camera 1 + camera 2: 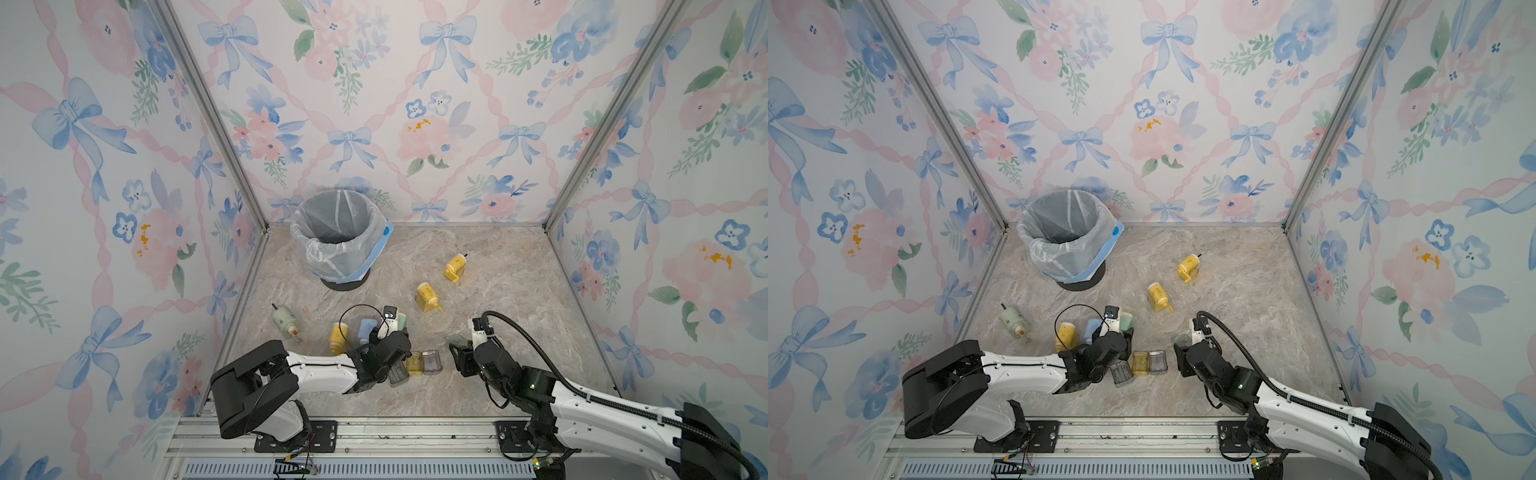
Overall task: Take out the pencil sharpener tray and clean the shavings
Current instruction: Place the container at the center of the board.
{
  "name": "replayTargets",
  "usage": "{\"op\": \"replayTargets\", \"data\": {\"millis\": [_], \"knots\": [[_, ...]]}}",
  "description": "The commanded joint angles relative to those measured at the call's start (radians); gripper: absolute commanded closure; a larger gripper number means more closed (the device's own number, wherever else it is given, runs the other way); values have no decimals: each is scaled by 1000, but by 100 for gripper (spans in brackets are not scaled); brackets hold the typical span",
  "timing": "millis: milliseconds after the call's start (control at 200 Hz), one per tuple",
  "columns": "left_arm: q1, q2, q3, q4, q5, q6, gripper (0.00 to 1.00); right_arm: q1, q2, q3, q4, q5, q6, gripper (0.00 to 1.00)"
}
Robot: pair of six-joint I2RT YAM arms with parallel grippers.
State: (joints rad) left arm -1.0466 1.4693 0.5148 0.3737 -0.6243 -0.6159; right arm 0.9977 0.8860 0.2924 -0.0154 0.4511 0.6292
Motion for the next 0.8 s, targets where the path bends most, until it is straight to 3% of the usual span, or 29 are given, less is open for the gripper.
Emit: {"op": "replayTargets", "data": {"millis": [0, 305, 795], "knots": [[-4, 15, 5, 41, -22, -33, 100, 38, 29, -31, 79, 82, 57, 52], [-4, 32, -16, 60, -26, -66, 100, 89, 70, -91, 152, 171, 115, 52], [-4, 93, -19, 93, -34, -84, 100, 152, 201, -67, 206, 184, 161, 44]]}}
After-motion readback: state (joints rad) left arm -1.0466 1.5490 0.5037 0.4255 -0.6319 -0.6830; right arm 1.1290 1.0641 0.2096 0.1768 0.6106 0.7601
